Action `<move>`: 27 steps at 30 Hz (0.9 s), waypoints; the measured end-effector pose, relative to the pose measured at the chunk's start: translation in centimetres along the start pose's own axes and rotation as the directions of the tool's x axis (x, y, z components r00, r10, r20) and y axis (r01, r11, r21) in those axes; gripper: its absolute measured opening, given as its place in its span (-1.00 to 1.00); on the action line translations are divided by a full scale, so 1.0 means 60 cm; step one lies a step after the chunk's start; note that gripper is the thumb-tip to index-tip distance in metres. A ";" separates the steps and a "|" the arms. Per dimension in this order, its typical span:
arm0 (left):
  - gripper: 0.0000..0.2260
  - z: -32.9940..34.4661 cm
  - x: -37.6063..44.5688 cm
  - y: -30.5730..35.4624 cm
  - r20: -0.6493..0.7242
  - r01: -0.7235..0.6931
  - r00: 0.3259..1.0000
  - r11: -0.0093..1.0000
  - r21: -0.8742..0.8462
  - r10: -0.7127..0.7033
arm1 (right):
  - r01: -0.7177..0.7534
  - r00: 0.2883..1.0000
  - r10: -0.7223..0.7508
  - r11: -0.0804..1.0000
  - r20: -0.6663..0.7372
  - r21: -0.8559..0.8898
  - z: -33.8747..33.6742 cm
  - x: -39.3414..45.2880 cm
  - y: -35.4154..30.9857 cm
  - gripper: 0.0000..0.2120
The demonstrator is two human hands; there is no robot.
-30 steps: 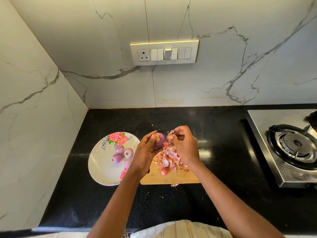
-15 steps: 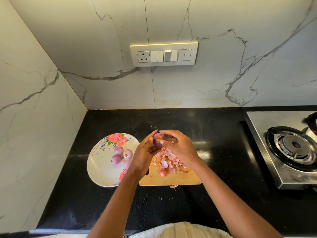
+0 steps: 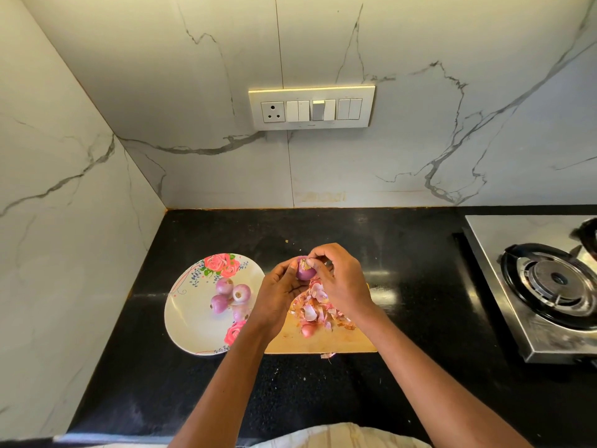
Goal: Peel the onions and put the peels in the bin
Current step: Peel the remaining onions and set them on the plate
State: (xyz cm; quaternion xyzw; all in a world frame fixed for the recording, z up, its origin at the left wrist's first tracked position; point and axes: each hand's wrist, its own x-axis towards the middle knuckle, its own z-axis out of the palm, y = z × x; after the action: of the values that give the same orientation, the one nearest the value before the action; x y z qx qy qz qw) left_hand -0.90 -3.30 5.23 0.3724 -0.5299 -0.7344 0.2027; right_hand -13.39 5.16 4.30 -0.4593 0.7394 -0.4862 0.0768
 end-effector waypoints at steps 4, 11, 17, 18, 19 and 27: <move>-0.76 0.007 0.002 0.002 -0.029 0.025 0.999 0.998 -0.053 -0.027 | -0.042 0.999 0.042 0.999 -0.015 0.018 -0.001 0.003 0.001 -0.90; -0.76 0.001 0.004 0.021 -0.020 -0.043 0.999 0.997 -0.056 0.042 | -0.162 0.986 0.154 0.974 0.062 0.158 -0.007 0.006 -0.005 -0.78; -0.79 0.000 0.004 0.021 -0.012 -0.067 0.998 0.997 -0.033 0.066 | -0.125 0.992 0.125 0.986 0.013 0.113 -0.013 0.006 -0.001 -0.83; -0.78 0.000 0.004 0.020 -0.010 -0.065 0.998 0.998 -0.024 0.065 | -0.122 0.992 0.122 0.987 0.007 0.106 -0.014 0.005 -0.001 -0.84; -0.78 0.000 0.004 0.019 -0.010 -0.061 0.998 0.998 -0.016 0.061 | -0.121 0.993 0.121 0.988 0.003 0.093 -0.014 0.003 -0.001 -0.84; -0.81 -0.002 -0.001 0.006 -0.025 -0.015 1.000 0.999 -0.048 0.014 | -0.154 0.988 0.153 0.985 0.013 0.079 -0.006 -0.004 0.000 -0.88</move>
State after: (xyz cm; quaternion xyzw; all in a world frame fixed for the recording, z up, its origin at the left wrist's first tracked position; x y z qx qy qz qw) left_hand -0.80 -3.46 5.55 0.3727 -0.5121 -0.7409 0.2235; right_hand -13.46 5.55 4.39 -0.3994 0.7524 -0.5062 0.1348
